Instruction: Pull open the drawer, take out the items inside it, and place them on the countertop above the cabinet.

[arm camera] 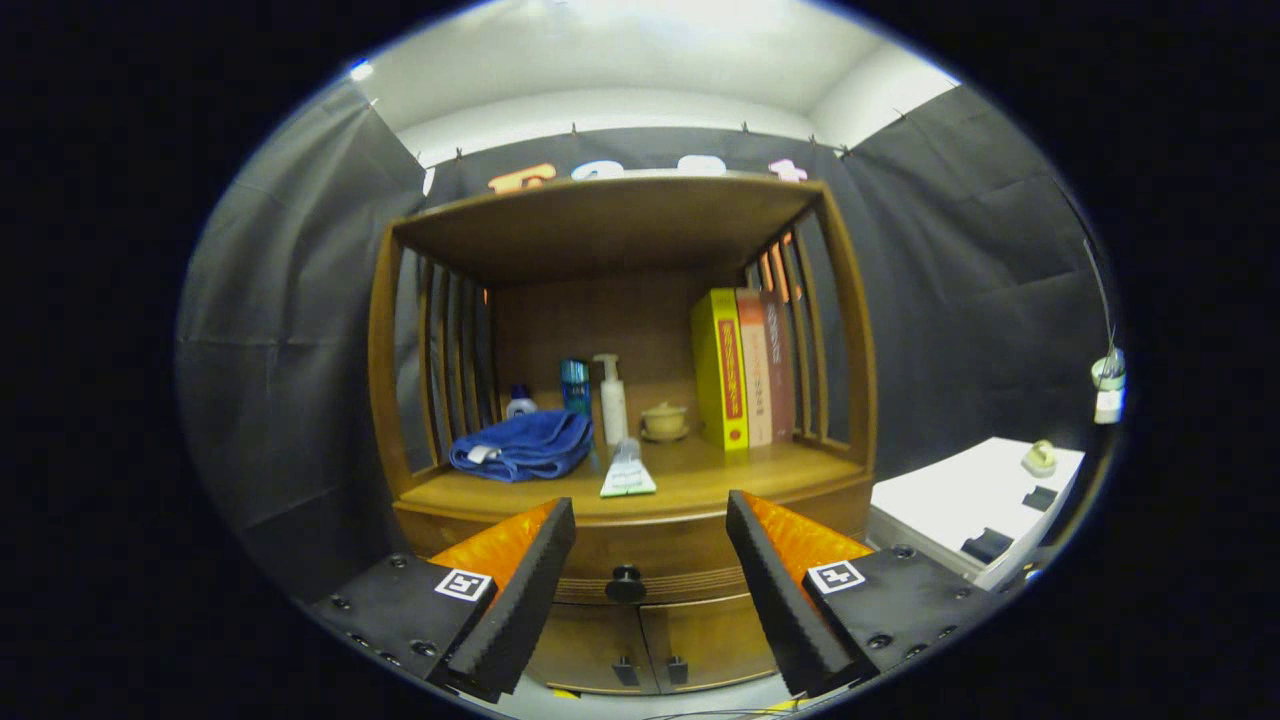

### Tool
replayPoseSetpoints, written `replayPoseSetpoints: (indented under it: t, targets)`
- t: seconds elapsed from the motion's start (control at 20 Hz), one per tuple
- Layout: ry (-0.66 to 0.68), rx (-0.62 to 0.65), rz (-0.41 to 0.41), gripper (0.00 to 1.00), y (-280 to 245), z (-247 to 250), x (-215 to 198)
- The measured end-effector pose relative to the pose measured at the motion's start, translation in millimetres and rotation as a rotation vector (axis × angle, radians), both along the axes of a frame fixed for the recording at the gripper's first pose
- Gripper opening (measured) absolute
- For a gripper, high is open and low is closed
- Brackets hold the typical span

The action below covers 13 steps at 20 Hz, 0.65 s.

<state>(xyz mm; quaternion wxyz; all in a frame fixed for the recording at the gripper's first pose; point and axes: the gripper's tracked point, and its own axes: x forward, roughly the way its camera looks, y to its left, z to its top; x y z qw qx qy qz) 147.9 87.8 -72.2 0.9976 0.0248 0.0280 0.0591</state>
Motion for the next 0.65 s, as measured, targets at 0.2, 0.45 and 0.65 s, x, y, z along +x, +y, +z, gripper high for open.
replayPoseSetpoints:
  t: [0.2, 0.45, 0.65]
  targets:
    - [-0.045, 0.031, 0.036, 0.99, -17, 39, -52]
    - [-0.093, 0.062, 0.036, 0.99, -39, 68, -71]
    - [-0.144, 0.064, 0.008, 0.99, -48, 72, -70]
